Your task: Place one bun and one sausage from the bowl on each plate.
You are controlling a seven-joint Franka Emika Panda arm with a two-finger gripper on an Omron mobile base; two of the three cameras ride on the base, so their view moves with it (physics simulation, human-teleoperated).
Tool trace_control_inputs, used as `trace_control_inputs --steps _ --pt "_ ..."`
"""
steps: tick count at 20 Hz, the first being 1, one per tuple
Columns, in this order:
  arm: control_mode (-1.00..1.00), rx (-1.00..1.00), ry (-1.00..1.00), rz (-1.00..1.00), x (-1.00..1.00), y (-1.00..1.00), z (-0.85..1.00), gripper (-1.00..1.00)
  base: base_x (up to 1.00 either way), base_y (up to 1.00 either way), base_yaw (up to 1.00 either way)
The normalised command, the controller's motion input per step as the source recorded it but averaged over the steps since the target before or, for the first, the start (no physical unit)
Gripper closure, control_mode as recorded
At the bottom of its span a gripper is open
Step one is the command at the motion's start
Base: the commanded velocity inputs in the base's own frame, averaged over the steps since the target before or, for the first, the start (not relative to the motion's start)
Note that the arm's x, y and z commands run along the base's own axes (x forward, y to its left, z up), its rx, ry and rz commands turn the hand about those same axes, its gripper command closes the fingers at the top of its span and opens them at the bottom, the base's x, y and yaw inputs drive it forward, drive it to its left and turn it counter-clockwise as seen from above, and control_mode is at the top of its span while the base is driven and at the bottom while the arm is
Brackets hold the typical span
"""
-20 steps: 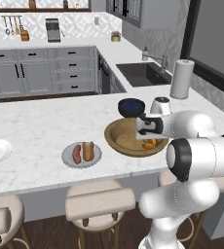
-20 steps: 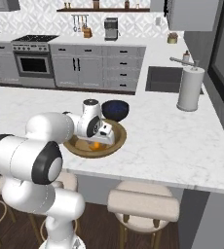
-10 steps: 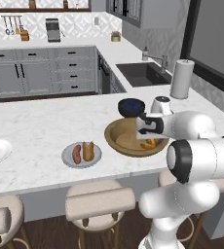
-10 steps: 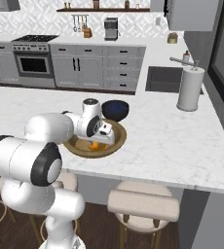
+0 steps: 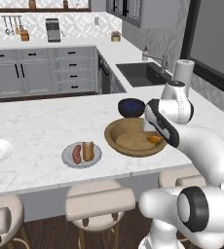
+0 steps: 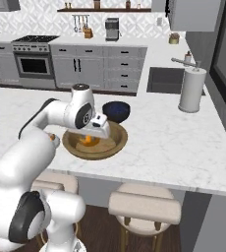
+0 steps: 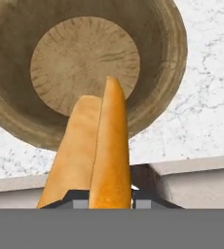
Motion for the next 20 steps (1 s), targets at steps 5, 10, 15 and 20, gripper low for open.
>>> trace_control_inputs --steps 5,10,15,20 --pt "-1.00 0.00 0.00 0.00 -0.89 0.00 0.59 1.00 0.00 0.00 0.00" --pt "-1.00 0.00 -0.01 0.01 -0.71 0.06 0.45 1.00 0.00 0.00 0.00" --pt "-1.00 0.00 -0.01 0.01 -0.32 0.15 0.46 1.00 0.00 0.00 0.00" --pt "1.00 0.00 0.00 0.00 -0.04 0.02 0.09 1.00 -0.65 0.15 0.00"
